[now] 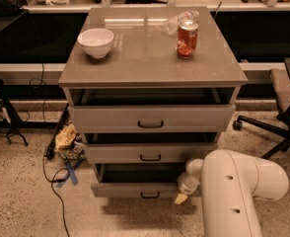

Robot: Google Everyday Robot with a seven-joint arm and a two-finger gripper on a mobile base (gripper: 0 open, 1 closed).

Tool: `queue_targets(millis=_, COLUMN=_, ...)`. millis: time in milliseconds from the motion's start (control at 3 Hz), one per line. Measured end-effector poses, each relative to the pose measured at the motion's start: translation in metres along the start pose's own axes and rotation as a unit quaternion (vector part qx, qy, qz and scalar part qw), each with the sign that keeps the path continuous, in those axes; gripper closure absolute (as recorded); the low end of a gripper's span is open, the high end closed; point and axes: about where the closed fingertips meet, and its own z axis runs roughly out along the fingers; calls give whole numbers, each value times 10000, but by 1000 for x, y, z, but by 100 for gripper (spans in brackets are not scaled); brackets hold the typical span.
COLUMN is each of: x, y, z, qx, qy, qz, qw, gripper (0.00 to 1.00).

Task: Open bottom drawer

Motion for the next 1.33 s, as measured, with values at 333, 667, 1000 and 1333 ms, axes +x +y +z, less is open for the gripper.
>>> queue_targets(millis=333, x=-2, y=3, z=-4, qx=-14, qy=16, qz=-63, qw=10000, gripper=73)
queue_targets(millis=667, x=-18, y=33, z=-4, qx=-214, qy=243, qz=-934, qw=9951, gripper=96)
queue_targets(millis=1000, x=-17, y=37, z=-5, qx=-237, qy=262, qz=-1020, qw=9942, gripper=100)
queue_targets(millis=1333, x=-17, y=37, z=-5, qx=-237, qy=262, qz=-1020, qw=9942, gripper=81)
